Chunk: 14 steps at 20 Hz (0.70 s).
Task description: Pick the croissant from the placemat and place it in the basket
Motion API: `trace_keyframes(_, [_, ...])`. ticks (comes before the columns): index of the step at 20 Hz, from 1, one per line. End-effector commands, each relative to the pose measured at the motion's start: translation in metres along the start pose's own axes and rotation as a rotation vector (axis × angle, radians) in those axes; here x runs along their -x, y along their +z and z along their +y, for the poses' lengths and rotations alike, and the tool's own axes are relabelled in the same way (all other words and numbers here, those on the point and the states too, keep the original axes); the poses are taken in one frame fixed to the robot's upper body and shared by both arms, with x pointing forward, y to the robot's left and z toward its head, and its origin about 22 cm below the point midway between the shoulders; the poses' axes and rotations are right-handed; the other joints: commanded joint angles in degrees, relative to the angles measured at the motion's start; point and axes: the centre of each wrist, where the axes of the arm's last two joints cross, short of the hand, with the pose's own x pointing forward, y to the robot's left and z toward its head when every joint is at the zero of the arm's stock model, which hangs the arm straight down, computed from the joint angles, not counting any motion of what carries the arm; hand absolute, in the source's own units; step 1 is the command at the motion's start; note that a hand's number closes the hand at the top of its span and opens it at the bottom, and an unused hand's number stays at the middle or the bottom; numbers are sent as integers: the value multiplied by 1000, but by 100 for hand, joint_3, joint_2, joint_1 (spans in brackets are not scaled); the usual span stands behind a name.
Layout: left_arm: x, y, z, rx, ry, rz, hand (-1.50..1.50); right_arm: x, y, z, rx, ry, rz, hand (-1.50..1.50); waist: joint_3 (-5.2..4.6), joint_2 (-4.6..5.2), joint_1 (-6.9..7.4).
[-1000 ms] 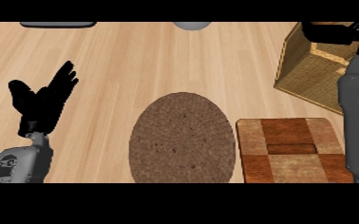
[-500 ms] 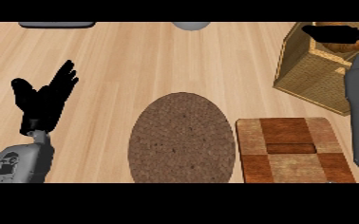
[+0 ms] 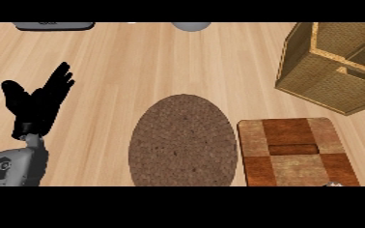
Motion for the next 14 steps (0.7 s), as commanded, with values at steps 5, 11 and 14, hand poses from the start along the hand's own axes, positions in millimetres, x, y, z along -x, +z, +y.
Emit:
trace_keyframes(5, [11, 6, -10, -15, 11, -9, 0, 39, -19, -114, 40, -122, 70, -150, 5, -13, -64])
trace_keyframes(11, [7, 14, 24, -11, 2, 5, 0, 81, -9, -198, -96, -89, 100, -150, 4, -20, -86])
trace_keyframes(14, [-1, 4, 4, -25, -1, -9, 0, 87, -14, -239, -144, -62, 95, -150, 2, -6, -82])
